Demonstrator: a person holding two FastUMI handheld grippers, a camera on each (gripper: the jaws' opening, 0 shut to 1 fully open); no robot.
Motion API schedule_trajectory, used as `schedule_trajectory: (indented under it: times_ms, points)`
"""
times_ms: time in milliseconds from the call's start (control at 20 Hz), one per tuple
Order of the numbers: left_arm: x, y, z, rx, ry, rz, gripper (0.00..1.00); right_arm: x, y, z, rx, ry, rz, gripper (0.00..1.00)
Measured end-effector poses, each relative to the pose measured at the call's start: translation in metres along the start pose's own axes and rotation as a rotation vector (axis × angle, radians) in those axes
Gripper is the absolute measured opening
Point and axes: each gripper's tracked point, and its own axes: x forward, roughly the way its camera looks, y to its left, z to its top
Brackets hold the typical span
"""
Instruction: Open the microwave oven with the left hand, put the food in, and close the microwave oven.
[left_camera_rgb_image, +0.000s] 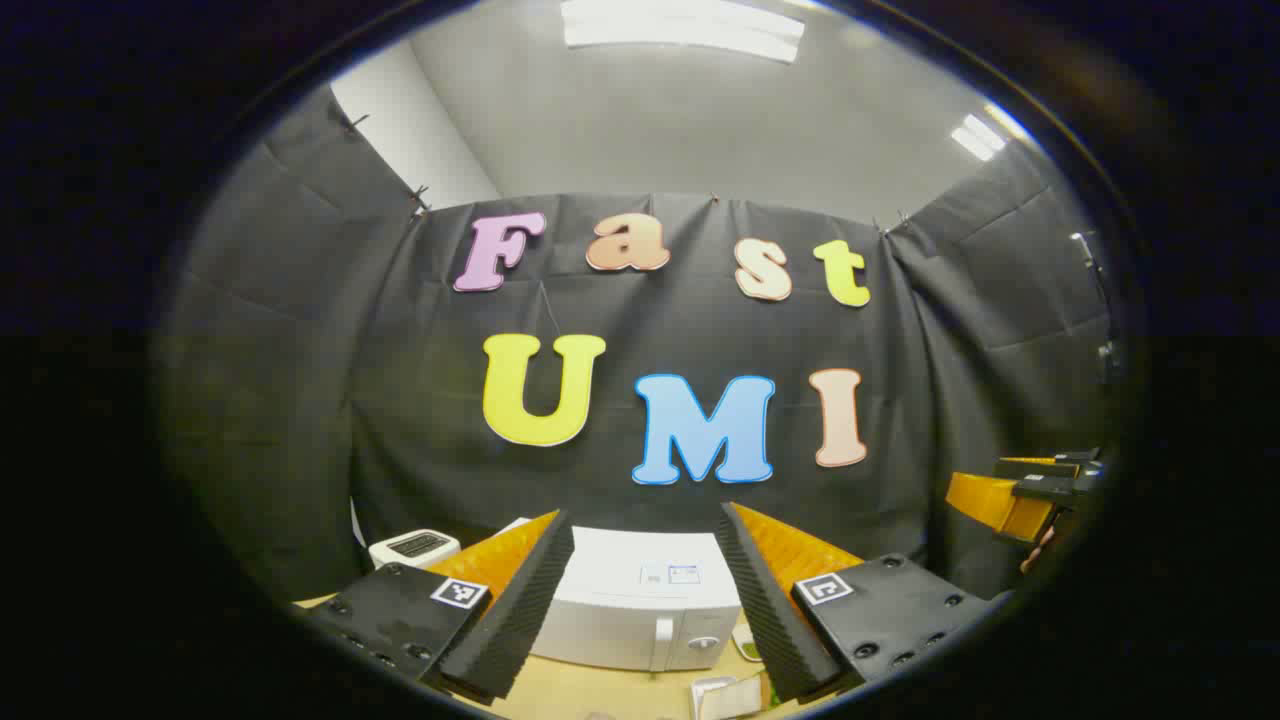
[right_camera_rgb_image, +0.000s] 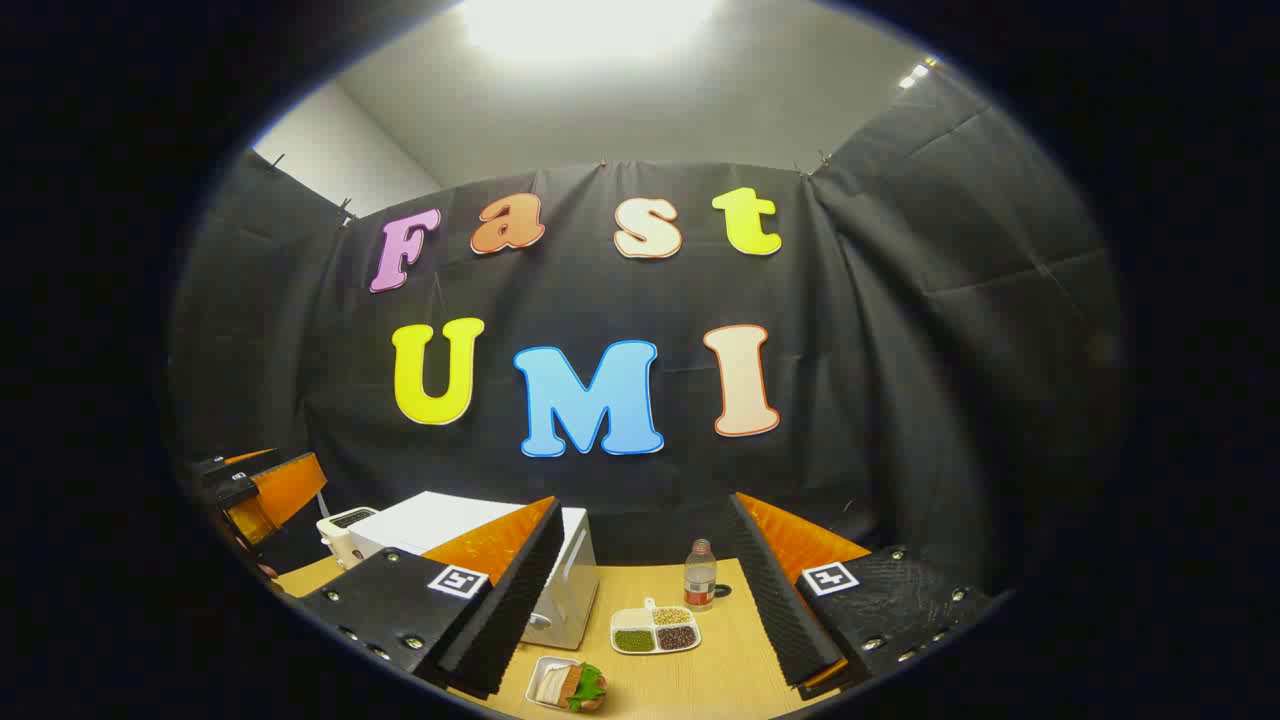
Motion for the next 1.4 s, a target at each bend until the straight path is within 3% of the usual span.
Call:
schedule_trajectory:
  times_ms: [800, 1400]
  points:
    - [0.028, -0.038, -0.05, 0.015, 0.069, -0.097, 0.95, 0.014, 0.0, -0.025, -0.029, 0.039, 0.038, 0.98]
    - [0.082, -0.038, -0.214, 0.058, 0.313, -0.136, 0.96, 0.019, -0.026, -0.056, -0.068, 0.111, 0.021, 0.98]
